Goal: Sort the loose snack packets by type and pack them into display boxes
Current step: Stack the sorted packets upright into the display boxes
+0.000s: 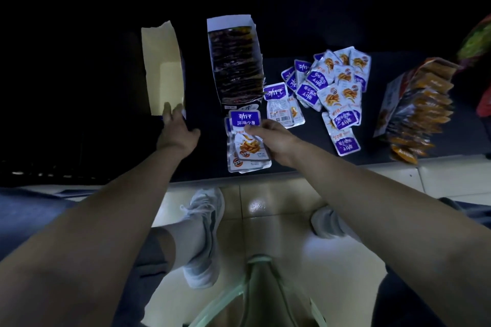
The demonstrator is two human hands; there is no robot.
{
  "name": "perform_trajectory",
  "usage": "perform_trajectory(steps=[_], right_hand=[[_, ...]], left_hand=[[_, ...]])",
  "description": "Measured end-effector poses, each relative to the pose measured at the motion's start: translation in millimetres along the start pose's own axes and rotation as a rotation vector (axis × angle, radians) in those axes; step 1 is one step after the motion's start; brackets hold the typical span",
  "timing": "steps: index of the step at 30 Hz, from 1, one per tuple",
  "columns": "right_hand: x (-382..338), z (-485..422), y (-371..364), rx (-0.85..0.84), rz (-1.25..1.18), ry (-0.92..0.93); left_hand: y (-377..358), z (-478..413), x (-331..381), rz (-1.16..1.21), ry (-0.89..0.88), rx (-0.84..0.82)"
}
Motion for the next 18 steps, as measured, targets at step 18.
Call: perform_trajectory(steps=[18], right_hand=[[11.1, 0.8, 15.7, 0.054, 0.027, -0.026]], left_hand=[[20.0, 19.3, -12.3, 0.011, -0.013, 0.323]])
Point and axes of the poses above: each hand's wrist, its own z-axis away from the middle knuckle, its own y-axis out of the back of the hand, x = y × z, the point moved 7 cm from there along -z, towards the middle knuckle, and after that the axes turned 7 degrees about x, right-handed, at the moved point
